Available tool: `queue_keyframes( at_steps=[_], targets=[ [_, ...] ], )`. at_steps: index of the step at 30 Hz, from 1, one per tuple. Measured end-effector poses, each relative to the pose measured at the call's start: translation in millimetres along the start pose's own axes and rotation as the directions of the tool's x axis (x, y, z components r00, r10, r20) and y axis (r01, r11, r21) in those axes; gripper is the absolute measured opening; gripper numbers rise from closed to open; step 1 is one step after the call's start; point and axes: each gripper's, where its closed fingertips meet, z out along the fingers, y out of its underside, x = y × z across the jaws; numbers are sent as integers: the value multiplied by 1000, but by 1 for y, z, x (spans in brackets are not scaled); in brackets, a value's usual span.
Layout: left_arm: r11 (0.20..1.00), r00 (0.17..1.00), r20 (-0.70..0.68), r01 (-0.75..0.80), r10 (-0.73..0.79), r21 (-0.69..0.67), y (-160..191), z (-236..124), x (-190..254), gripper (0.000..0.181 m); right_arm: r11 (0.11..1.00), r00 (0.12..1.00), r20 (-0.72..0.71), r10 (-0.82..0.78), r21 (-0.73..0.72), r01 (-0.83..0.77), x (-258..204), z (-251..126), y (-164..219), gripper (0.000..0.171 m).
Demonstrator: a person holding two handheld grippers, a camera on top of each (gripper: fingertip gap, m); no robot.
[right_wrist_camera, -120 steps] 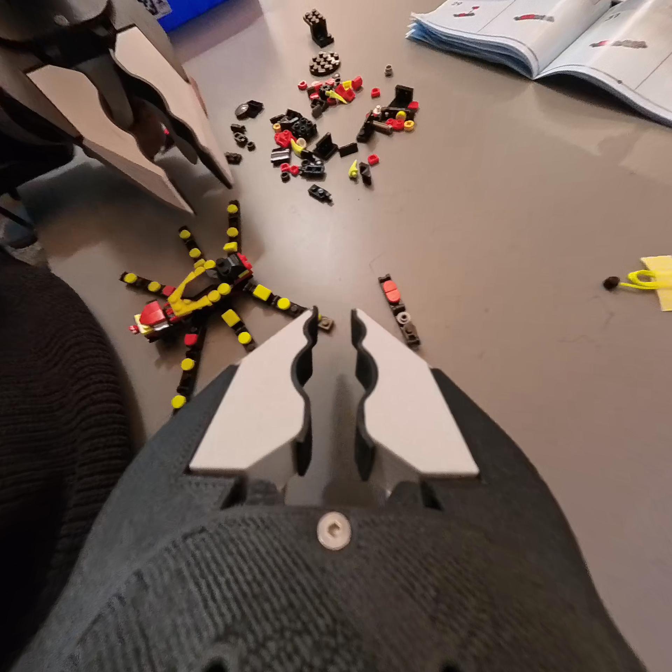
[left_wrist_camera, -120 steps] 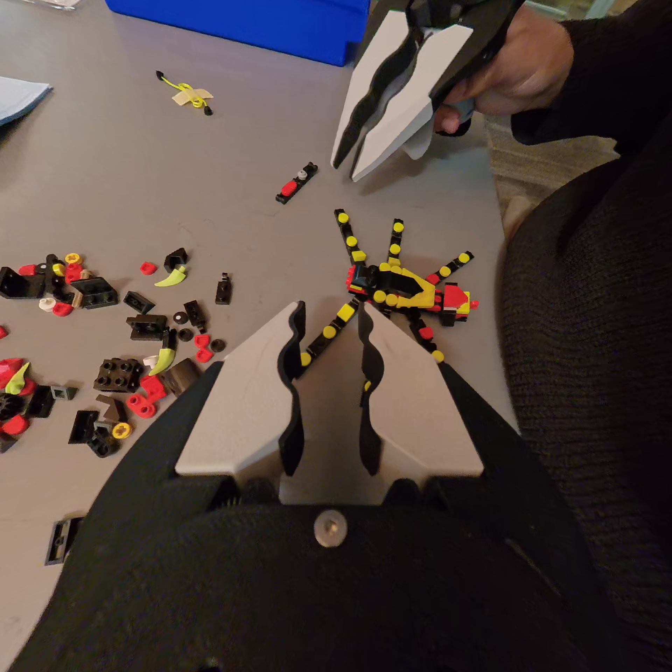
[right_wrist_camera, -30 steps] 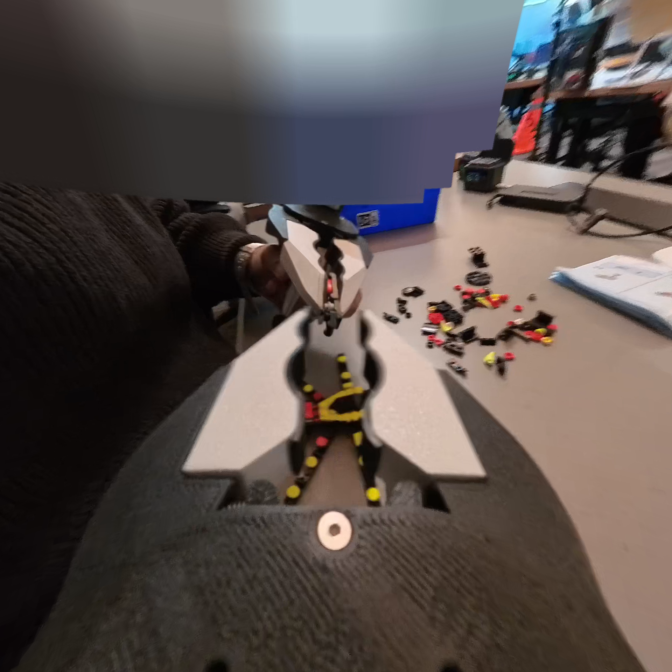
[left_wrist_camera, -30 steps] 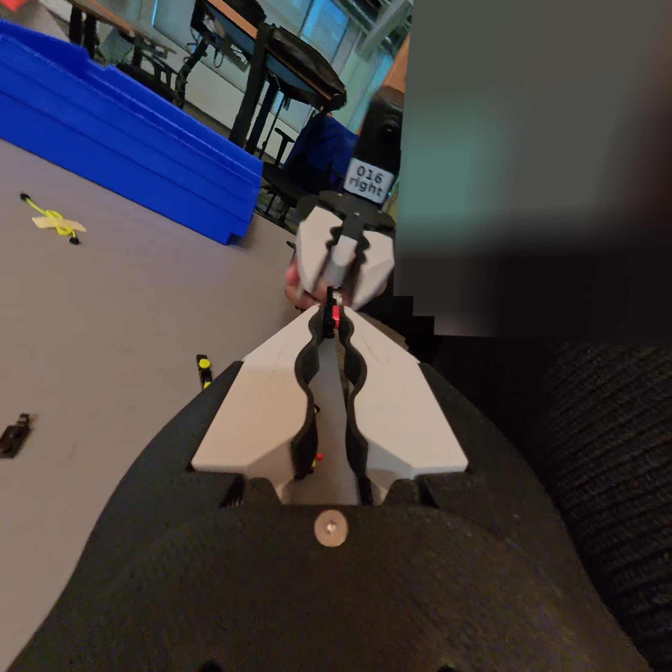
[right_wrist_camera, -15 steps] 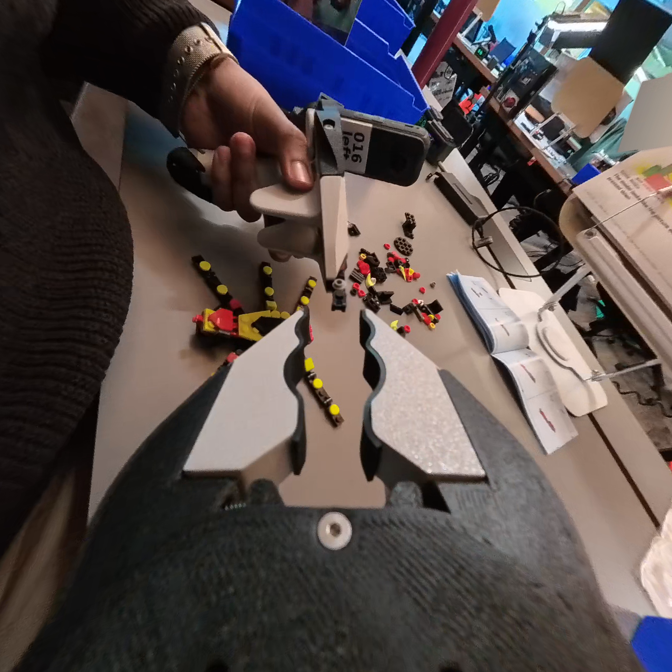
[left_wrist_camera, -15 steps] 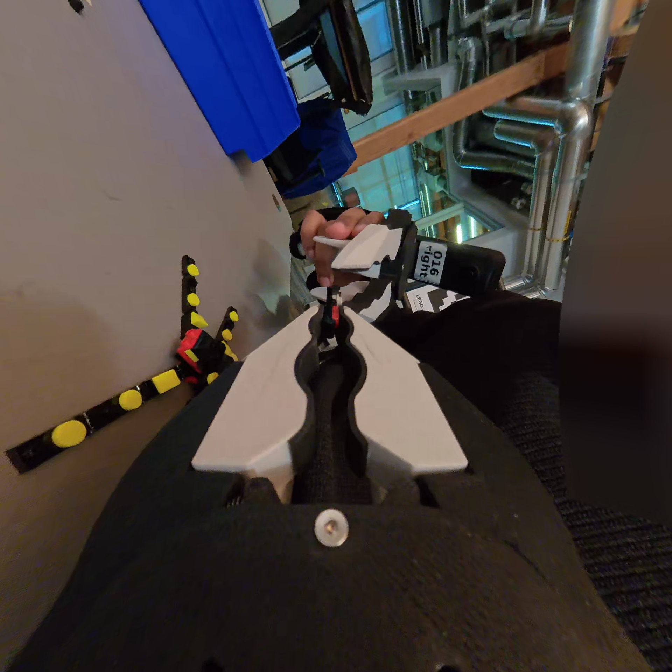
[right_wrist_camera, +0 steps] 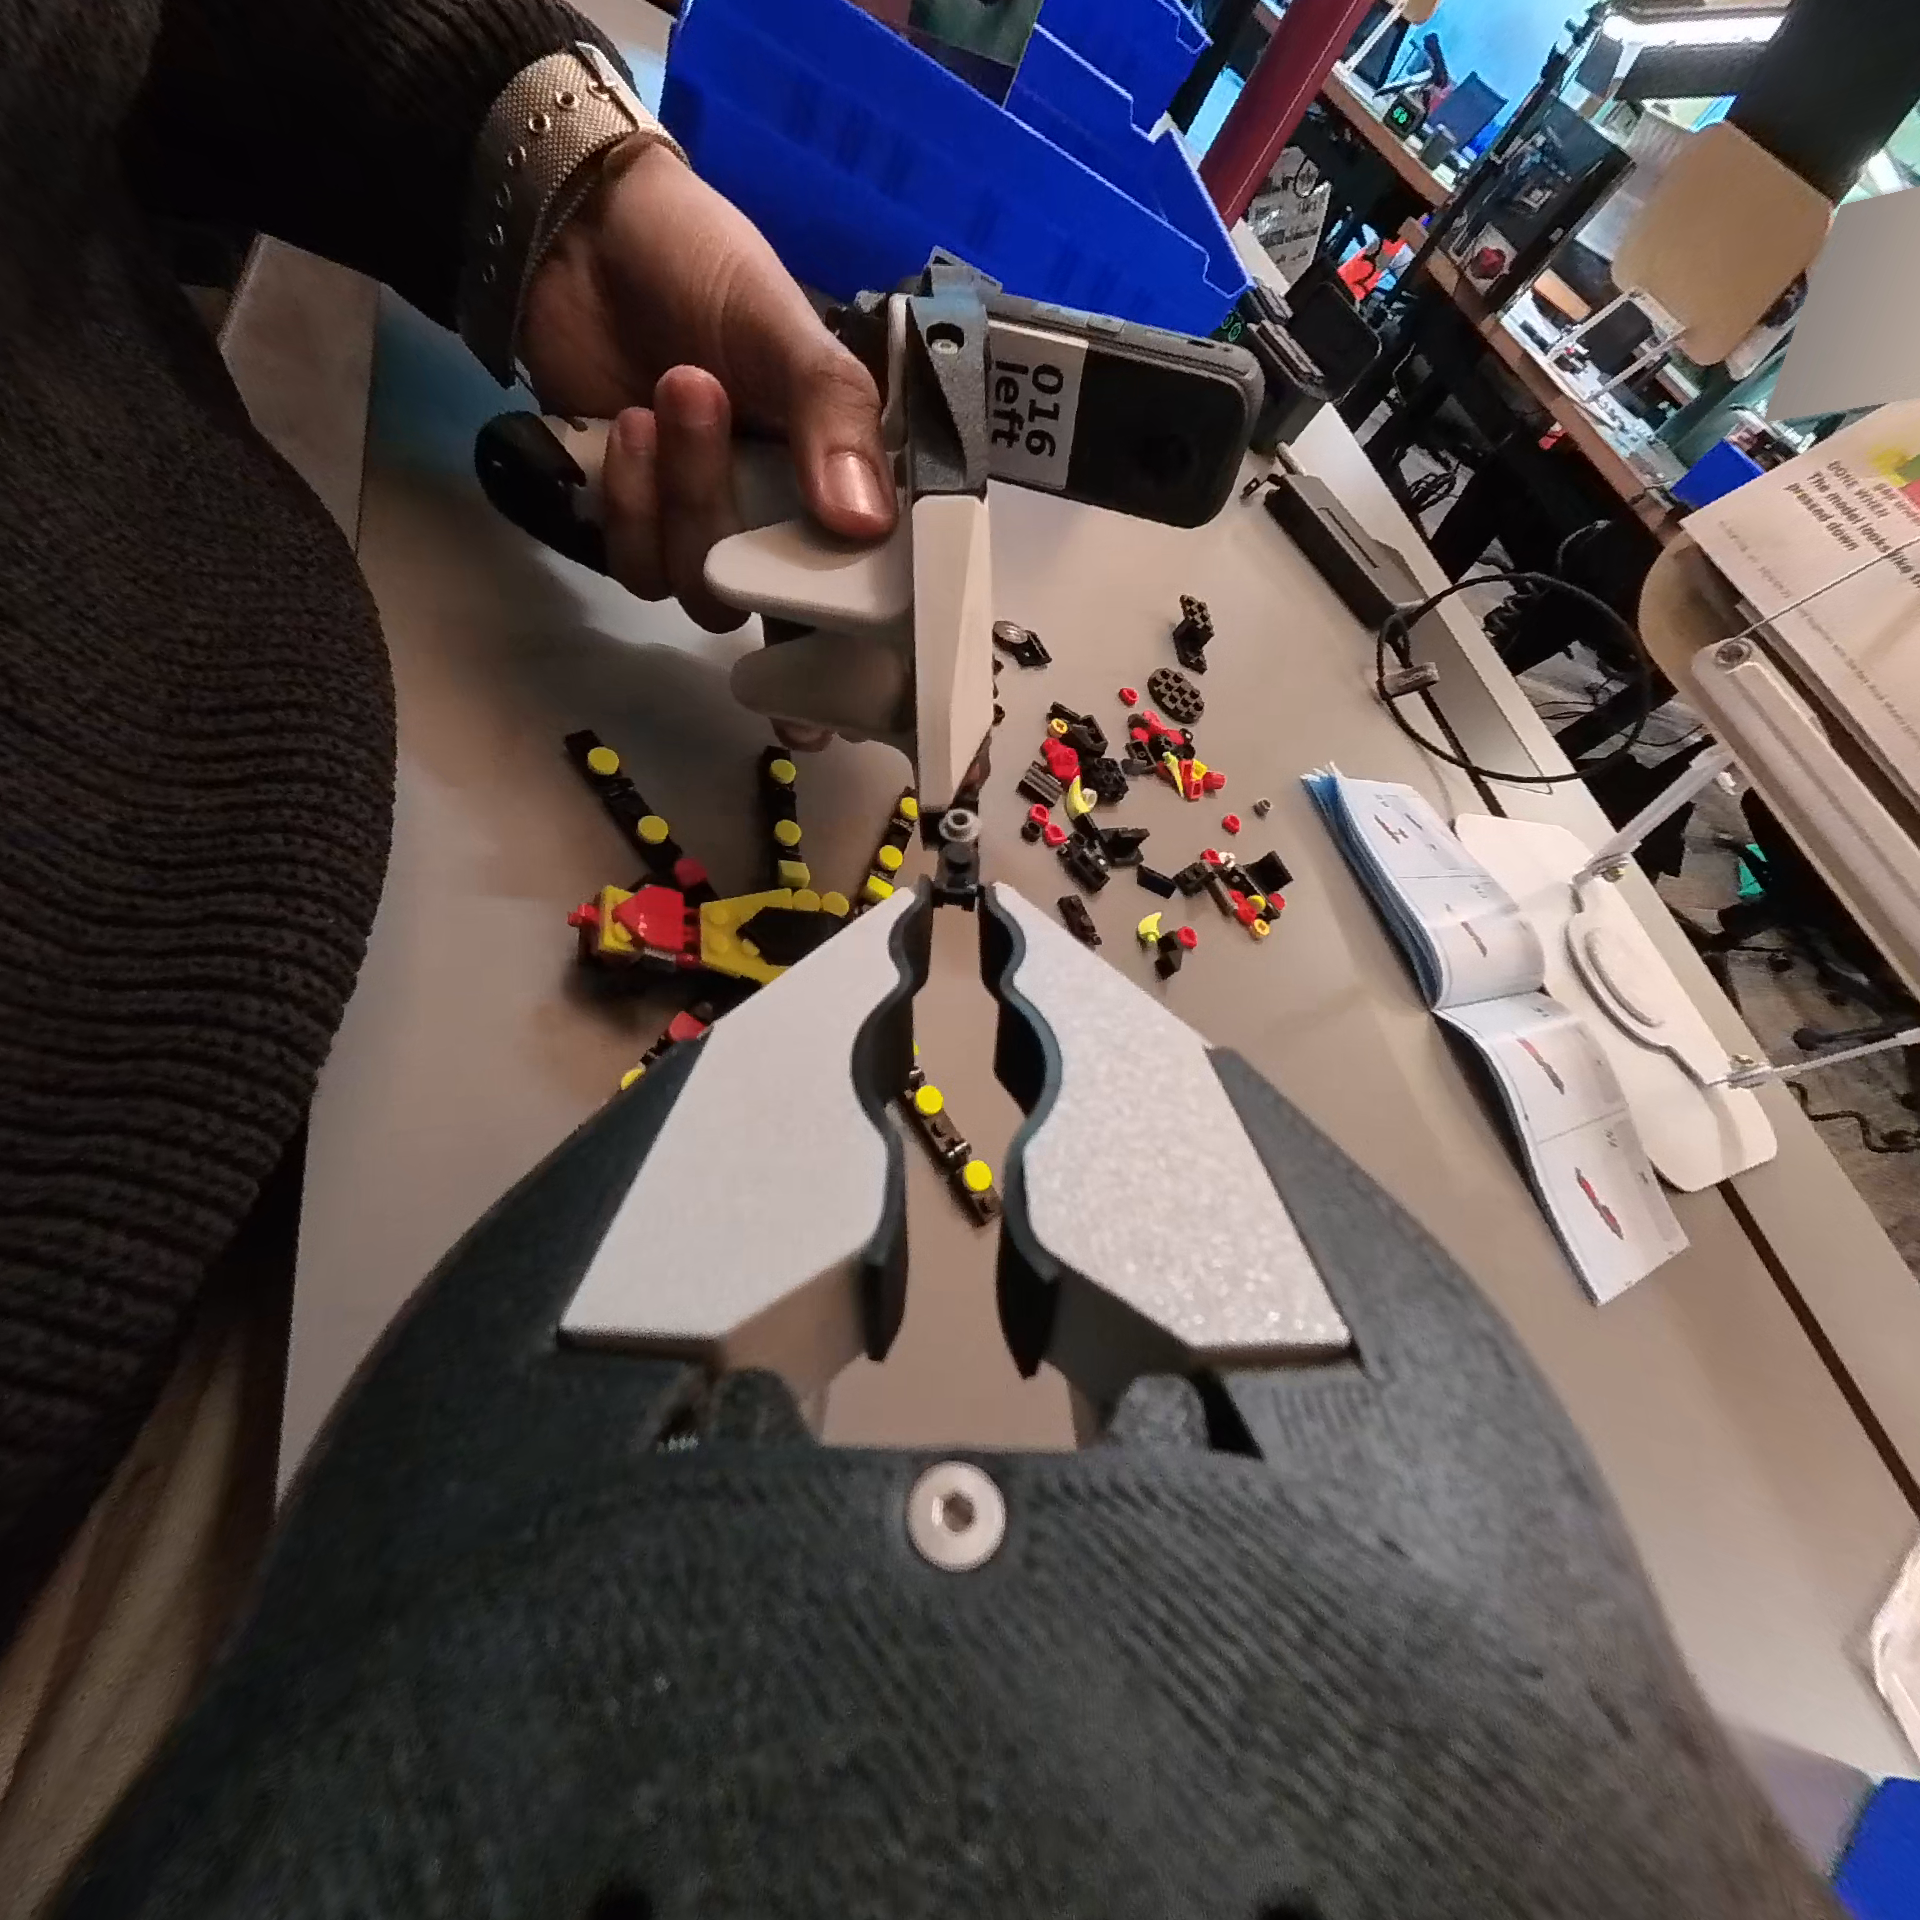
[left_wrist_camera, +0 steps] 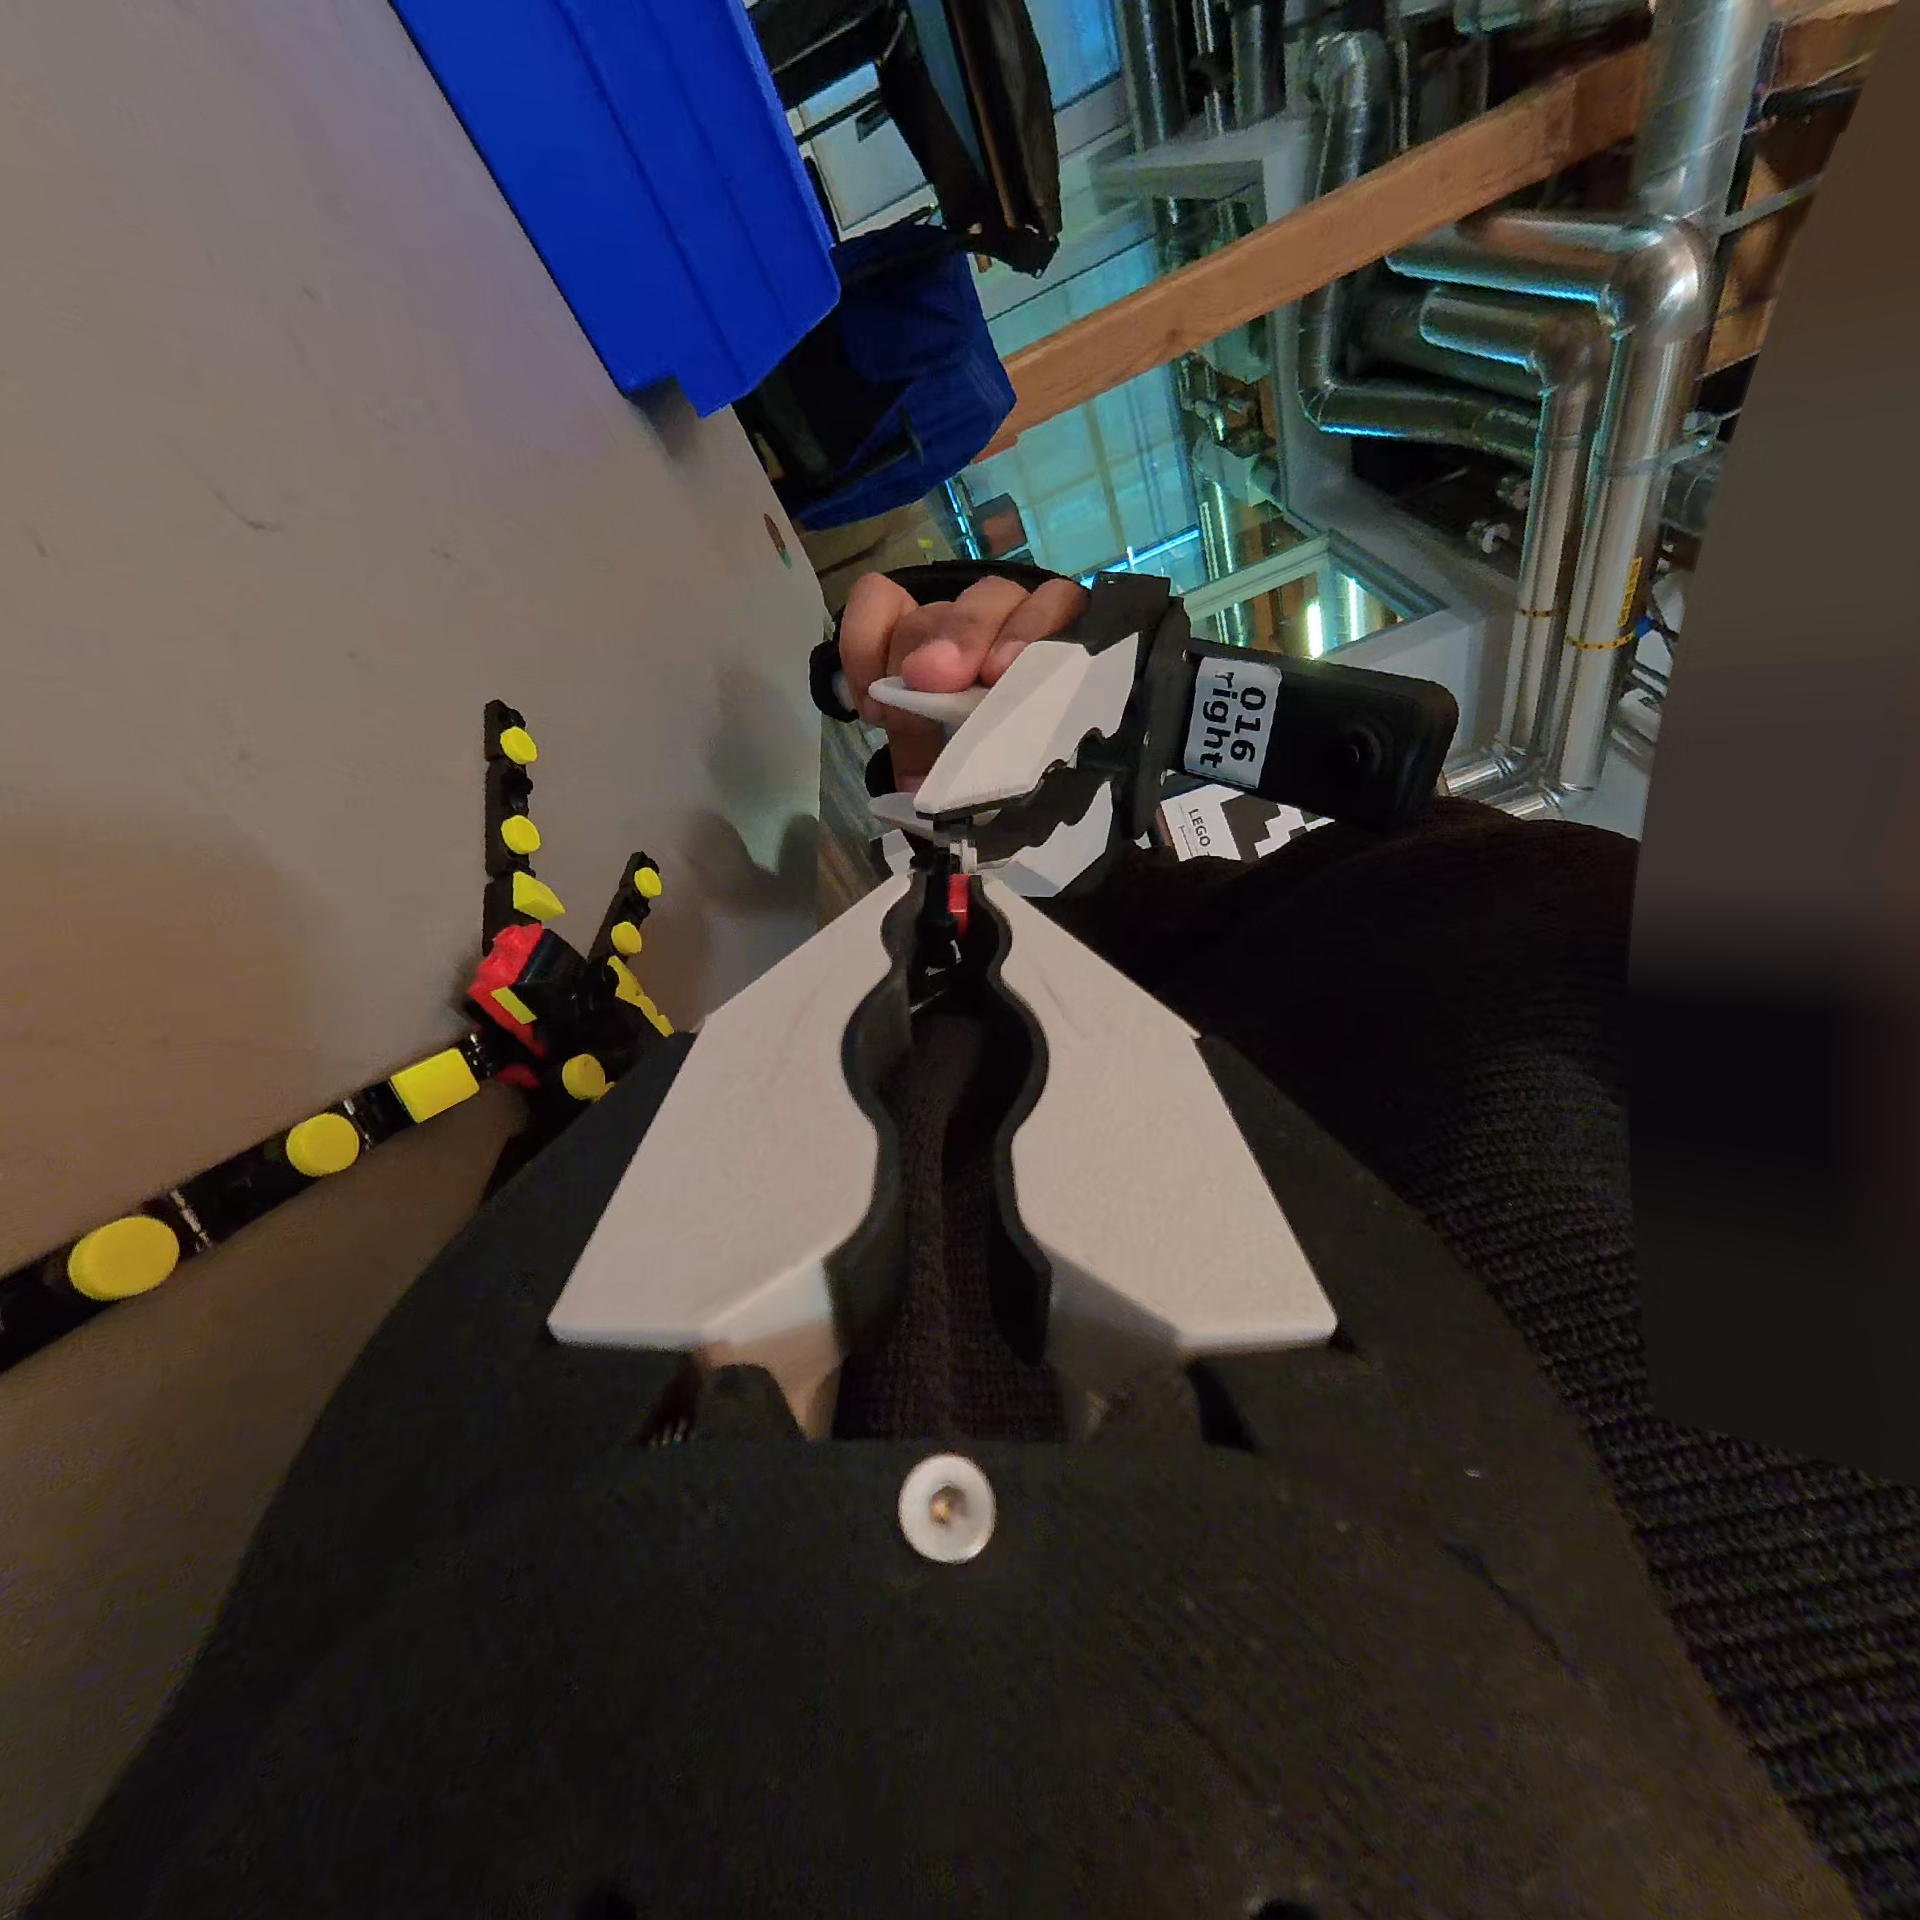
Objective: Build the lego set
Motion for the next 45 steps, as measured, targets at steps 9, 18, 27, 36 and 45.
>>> queue_keyframes(
  at_steps=[9, 18, 27, 36, 45],
  targets=[
    [1000, 1000, 5, -5, 5, -11, 1, 0, -1, 4, 1000, 1000, 24, 17, -8, -17, -2, 0, 1, 6],
    [1000, 1000, 6, -3, 3, -11, 1, 0, -1, 4, 1000, 999, 31, 25, -9, -24, -2, 0, 1, 6],
    [1000, 1000, 18, -7, 8, -14, 2, 0, -3, 4, 999, 999, 30, 37, 2, -37, -3, 2, 2, 13],
    [999, 999, 38, -29, 30, -37, 6, 2, -4, 4, 994, 994, 52, 101, 32, -103, -4, 3, -2, 13],
    [998, 996, 67, -53, 55, -30, 2, 0, -6, 32, 990, 990, 50, 136, 37, -137, 3, -2, 1, 6]
  ],
)
